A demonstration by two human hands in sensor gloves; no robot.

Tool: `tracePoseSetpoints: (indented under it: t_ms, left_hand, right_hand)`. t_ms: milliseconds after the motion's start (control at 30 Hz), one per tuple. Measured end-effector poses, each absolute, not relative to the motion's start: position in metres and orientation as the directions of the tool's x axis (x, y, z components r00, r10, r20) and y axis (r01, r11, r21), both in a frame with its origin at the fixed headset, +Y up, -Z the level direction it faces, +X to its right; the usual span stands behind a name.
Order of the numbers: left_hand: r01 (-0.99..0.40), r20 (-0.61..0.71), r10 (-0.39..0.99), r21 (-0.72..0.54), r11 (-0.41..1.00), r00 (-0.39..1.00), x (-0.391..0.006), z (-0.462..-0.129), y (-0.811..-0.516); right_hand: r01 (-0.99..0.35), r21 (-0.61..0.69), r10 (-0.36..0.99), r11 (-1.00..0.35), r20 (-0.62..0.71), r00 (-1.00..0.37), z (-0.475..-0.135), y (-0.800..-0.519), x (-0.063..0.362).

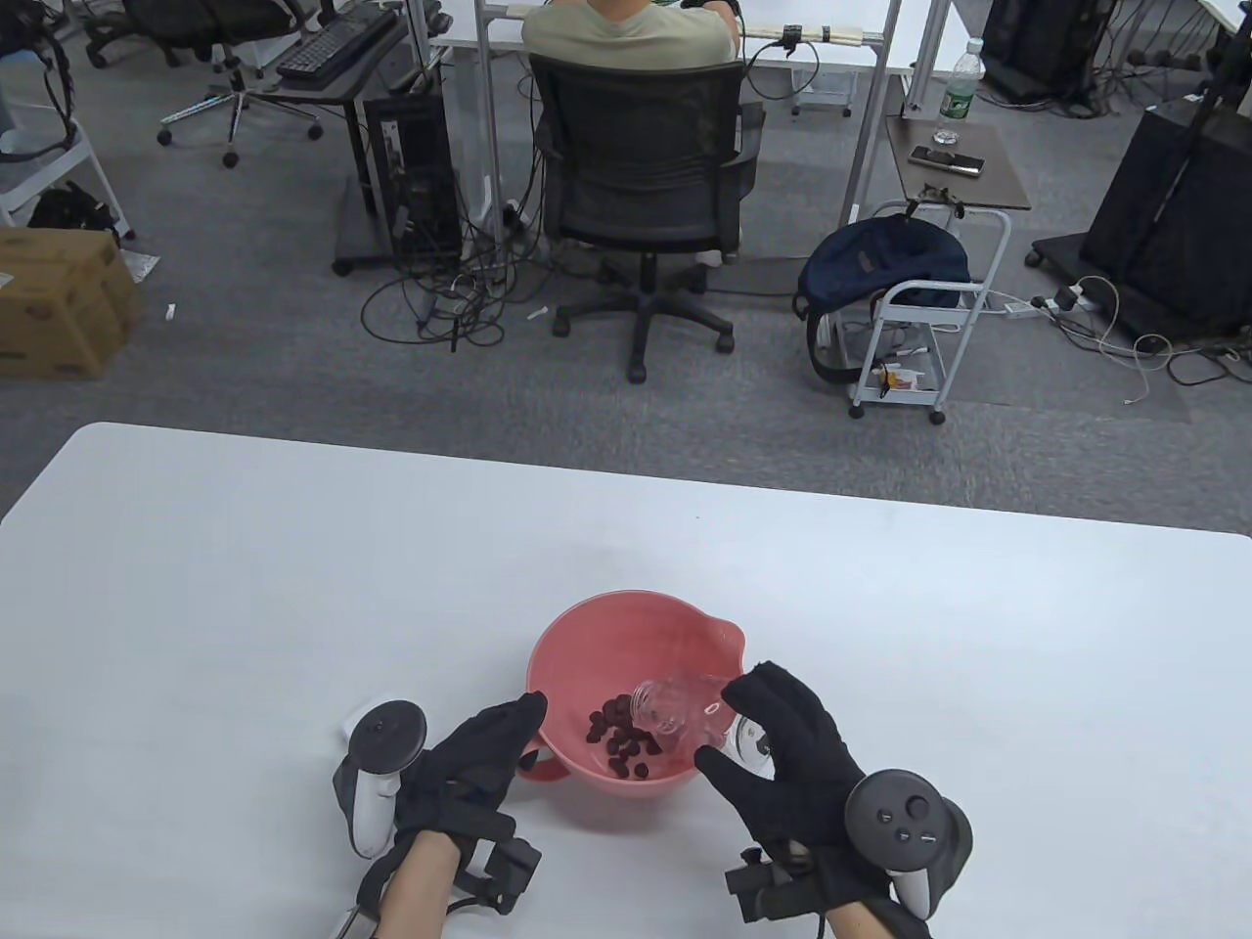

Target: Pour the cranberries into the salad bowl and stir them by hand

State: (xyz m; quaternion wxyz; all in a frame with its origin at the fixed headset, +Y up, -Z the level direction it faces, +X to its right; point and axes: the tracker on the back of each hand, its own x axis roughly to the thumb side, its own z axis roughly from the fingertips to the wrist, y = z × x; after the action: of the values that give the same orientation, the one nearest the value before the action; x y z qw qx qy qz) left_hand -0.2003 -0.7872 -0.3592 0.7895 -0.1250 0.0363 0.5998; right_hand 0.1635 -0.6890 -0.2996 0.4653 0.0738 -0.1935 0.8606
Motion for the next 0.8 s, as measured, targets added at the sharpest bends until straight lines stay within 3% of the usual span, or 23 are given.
tracePoseSetpoints:
  t_ms: [67,133,233,333,500,567,600,633,733,800]
  left_hand:
    - [-0.957,-0.208,0.939,-0.153,0.245,0.274,-0.2,-0.359,-0.787]
    - [-0.957,-0.208,0.939,-0.152,0.246,0.275,-0.2,-0.359,-0.787]
    - [-0.956,-0.207,0.938,-0.155,0.249,0.278,-0.201,-0.359,-0.787]
    - [-0.958,-0.209,0.939,-0.154,0.243,0.272,-0.2,-0.359,-0.787]
    - [-0.956,-0.208,0.938,-0.155,0.249,0.278,-0.2,-0.359,-0.787]
    - [-0.957,-0.209,0.939,-0.155,0.245,0.274,-0.2,-0.359,-0.787]
    - [-0.957,-0.208,0.939,-0.154,0.245,0.274,-0.2,-0.359,-0.787]
    - [-0.957,-0.208,0.939,-0.153,0.245,0.273,-0.2,-0.359,-0.787]
    - [-0.957,-0.208,0.939,-0.156,0.245,0.275,-0.2,-0.359,-0.787]
    - [-0.957,-0.209,0.939,-0.156,0.244,0.273,-0.2,-0.359,-0.787]
  right_hand:
    - [-0.859,-0.278,0.772,-0.43,0.381,-0.509,-0.297,-0.69,0.165]
    - [-0.916,-0.286,0.808,-0.281,0.444,-0.387,-0.296,-0.688,0.164]
    - [-0.821,-0.299,0.759,-0.486,0.323,-0.566,-0.297,-0.687,0.164]
    - [-0.888,-0.27,0.827,-0.373,0.338,-0.45,-0.298,-0.691,0.164]
    - [-0.836,-0.267,0.789,-0.48,0.285,-0.544,-0.299,-0.689,0.163]
    - [-0.877,-0.26,0.812,-0.405,0.339,-0.476,-0.297,-0.691,0.164]
    - [-0.916,-0.271,0.792,-0.296,0.467,-0.394,-0.296,-0.692,0.164]
    - [-0.924,-0.281,0.804,-0.26,0.467,-0.368,-0.296,-0.691,0.163]
    - [-0.849,-0.275,0.786,-0.452,0.328,-0.524,-0.298,-0.692,0.163]
    - [-0.849,-0.299,0.787,-0.435,0.331,-0.52,-0.301,-0.697,0.165]
